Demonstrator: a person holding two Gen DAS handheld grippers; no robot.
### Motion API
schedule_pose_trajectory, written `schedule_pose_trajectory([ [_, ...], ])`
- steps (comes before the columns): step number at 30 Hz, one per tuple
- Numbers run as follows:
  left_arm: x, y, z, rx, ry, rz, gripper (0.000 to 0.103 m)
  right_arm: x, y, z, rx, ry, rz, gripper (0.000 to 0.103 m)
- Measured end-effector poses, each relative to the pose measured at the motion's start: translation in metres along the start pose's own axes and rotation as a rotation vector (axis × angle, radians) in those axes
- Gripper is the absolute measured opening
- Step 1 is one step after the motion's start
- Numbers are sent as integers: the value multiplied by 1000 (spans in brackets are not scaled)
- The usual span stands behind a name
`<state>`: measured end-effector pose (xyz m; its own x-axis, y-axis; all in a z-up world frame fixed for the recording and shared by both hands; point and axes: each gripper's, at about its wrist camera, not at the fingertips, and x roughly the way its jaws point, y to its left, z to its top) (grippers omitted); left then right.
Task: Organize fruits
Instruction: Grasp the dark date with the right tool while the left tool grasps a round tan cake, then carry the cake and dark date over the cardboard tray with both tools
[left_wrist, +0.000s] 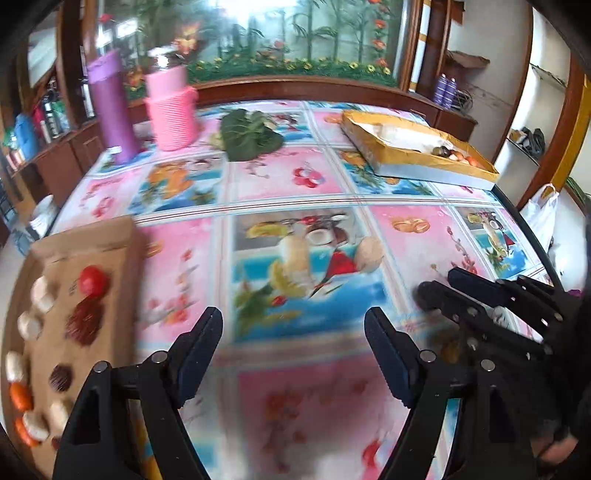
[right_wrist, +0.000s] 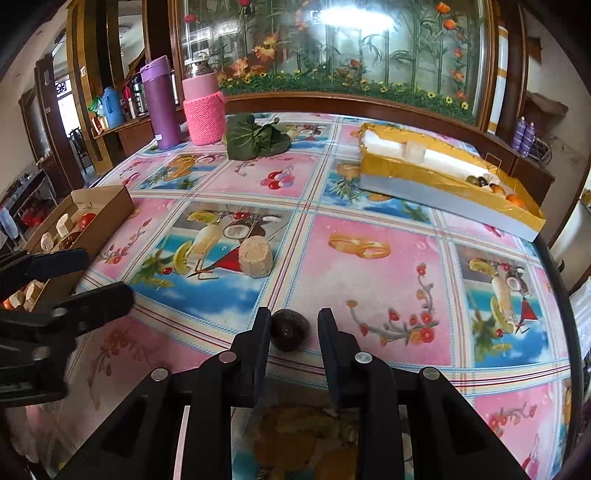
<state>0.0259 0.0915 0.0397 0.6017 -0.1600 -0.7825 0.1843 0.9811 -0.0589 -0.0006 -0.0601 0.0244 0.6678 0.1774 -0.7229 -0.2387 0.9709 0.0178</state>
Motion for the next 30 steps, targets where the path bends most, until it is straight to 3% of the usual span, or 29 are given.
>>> schedule_pose_trajectory([
  [2,14,-8,10,4,12,-54,74,-4,-8,1,5,-21,-45,28],
  [4,28,-18,19,24,17,-66,62,-6,-17,2,23,-28,-88,28],
  [8,49,-39,30,92,21,-107,51,-2,-38,4,105,-3,-93,28],
  [10,63,-47,31,124,47,-99,33,-1,-45,4,138,7,-86,28],
  [12,63,-50,30,138,32,-82,22,-1,-50,4,162,9,-81,28],
  [17,45,-39,23,94,22,-90,22,-1,-50,2,167,3,-92,28],
  [23,-19,-1,-2,18,-38,-99,22,-1,-39,1,123,-15,-107,28],
  [25,-42,21,-15,-18,-59,-76,23,-1,-35,0,102,-23,-121,28],
  [30,-97,102,-54,-163,-98,62,23,-4,-24,0,73,-46,-96,28],
])
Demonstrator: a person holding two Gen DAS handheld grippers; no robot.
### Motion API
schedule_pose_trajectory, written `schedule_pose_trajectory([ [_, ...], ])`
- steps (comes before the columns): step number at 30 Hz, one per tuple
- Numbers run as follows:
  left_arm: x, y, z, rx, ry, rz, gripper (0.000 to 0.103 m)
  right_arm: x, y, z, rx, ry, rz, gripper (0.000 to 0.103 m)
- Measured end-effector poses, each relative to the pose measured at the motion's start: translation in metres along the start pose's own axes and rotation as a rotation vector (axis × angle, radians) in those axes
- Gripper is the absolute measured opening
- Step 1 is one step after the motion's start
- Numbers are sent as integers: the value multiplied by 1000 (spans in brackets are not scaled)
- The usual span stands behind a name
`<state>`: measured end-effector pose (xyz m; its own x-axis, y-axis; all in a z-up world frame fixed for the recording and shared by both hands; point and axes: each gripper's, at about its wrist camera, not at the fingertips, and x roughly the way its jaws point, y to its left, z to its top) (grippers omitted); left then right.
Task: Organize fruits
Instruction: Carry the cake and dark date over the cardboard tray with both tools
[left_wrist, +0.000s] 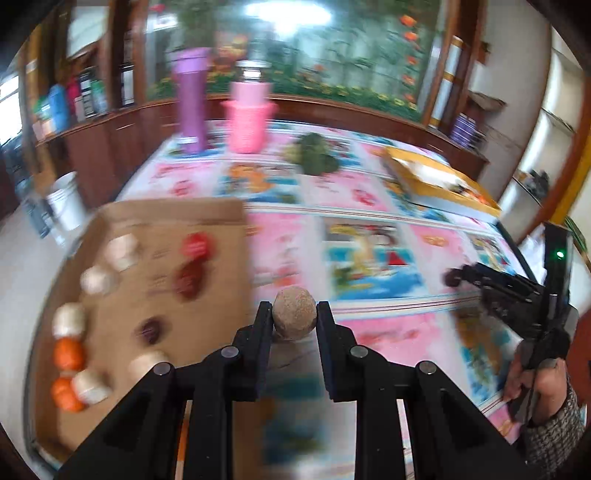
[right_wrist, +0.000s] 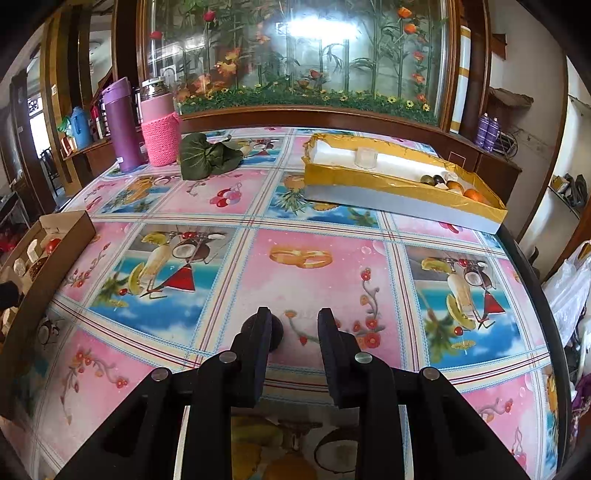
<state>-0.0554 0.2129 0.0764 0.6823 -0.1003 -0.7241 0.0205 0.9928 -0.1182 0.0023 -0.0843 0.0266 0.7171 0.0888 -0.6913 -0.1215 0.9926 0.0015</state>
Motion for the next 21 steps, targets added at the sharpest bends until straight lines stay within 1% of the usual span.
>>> schedule_pose_trajectory([
  [3,-24,57,-18,-108,-8,67,23,-6,12,-1,-11,4,24,25],
  [6,-37,103,-39,-189,2,119,23,-20,34,-4,-31,4,75,25],
  [8,-41,125,-55,-232,15,134,23,-29,54,-4,-66,2,113,25],
  [10,-45,135,-65,-256,16,133,23,-35,69,-3,-81,7,166,25],
  [12,-51,144,-75,-277,2,125,23,-39,72,1,-42,24,228,25],
  [16,-54,154,-83,-299,-15,118,23,-43,65,8,40,55,300,25],
  [18,-53,158,-84,-312,-22,107,23,-43,55,10,104,76,357,25],
  [21,-54,159,-87,-317,-28,93,23,-46,42,11,180,87,393,25],
])
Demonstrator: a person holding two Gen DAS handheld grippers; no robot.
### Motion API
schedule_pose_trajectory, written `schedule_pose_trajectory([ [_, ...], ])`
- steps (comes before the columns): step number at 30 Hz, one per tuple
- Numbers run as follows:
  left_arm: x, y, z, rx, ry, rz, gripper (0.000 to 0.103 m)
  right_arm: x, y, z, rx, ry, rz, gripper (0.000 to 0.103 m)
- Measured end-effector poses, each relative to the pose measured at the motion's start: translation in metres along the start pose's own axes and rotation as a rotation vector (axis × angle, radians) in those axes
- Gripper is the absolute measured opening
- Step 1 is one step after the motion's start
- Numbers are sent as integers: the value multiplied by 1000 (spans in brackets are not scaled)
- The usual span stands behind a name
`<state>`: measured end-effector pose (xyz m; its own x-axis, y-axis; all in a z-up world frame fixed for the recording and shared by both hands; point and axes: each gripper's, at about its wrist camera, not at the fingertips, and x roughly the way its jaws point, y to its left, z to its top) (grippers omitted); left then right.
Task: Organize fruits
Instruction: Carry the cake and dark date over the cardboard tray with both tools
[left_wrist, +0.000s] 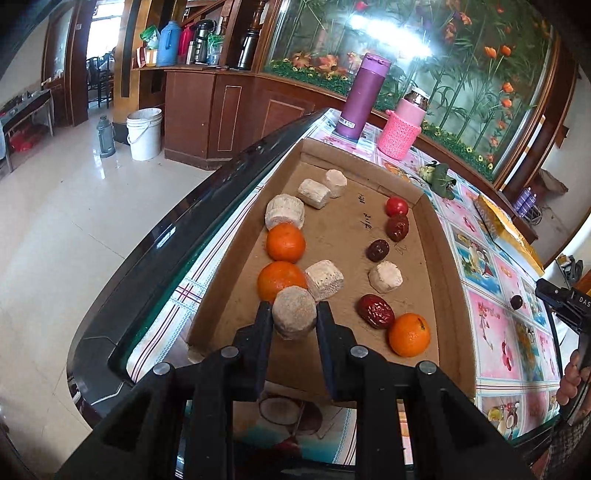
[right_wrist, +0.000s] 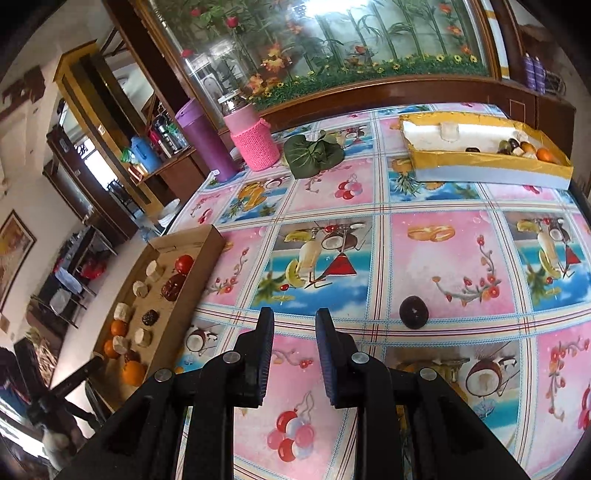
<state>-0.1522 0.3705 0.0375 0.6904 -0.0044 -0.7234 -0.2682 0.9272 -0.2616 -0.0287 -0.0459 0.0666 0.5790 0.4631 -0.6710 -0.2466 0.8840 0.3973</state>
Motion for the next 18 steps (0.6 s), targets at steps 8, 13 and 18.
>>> schedule_pose_trajectory([
  [8,-4,2,-1,-5,-8,-12,23,11,-26,-4,-73,-2,-301,59],
  [13,-2,-4,-1,16,-6,-10,23,39,-36,-7,-140,38,-387,42],
  [18,2,-14,1,50,-4,0,23,44,-23,-10,-204,37,-435,18],
])
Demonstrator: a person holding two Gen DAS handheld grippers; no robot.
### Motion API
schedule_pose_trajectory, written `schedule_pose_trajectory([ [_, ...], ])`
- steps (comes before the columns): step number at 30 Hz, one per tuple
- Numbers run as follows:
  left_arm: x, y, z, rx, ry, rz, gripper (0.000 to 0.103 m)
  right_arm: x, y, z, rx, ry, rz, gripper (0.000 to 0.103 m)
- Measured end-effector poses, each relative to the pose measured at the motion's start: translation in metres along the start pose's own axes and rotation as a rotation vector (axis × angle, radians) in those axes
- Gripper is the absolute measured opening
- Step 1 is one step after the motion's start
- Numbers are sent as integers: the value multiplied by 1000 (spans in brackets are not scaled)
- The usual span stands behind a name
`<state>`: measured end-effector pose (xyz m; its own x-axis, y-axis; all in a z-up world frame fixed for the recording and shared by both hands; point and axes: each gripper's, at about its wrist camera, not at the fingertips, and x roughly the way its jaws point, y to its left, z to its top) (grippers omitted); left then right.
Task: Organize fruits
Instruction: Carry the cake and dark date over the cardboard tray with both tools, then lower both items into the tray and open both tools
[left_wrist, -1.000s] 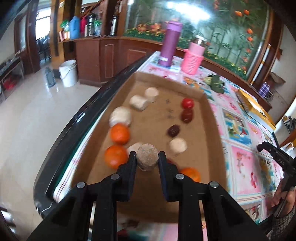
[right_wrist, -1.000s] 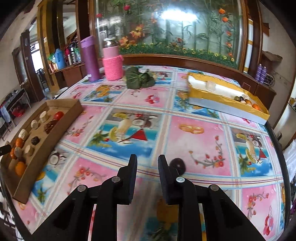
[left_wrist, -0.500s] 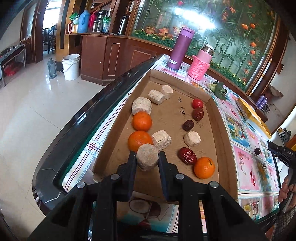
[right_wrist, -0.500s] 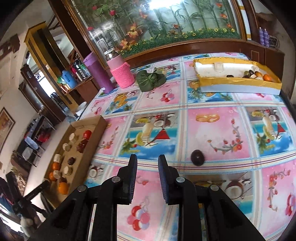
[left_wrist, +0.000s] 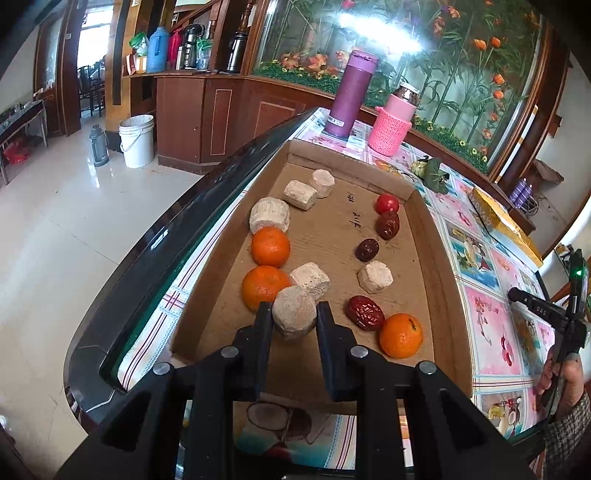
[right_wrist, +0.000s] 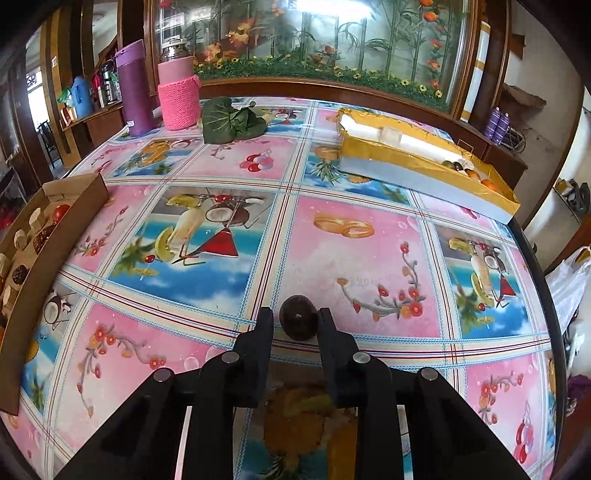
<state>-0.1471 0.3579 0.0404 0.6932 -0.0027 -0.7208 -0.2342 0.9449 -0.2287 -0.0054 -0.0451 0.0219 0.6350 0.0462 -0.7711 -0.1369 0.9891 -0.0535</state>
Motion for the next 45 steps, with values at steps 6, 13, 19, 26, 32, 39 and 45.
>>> schedule_pose_trajectory([
  [6,1,-9,-4,29,4,-4,23,-23,17,2,-18,-26,76,14],
  [13,-11,-6,-2,32,-26,-15,23,-43,-5,11,131,-99,170,14],
  [19,-3,-2,-3,11,-8,-29,23,-23,-20,11,149,-19,161,18],
  [26,-4,-4,-3,19,-7,-30,23,14,5,2,63,59,82,26],
  [32,3,-2,-2,27,0,-24,23,-1,8,4,86,30,111,23],
  [39,15,-8,-1,82,11,38,23,-49,97,7,-69,-13,331,24],
  [45,15,-10,-2,105,15,43,30,-80,197,-9,-282,-56,472,24],
])
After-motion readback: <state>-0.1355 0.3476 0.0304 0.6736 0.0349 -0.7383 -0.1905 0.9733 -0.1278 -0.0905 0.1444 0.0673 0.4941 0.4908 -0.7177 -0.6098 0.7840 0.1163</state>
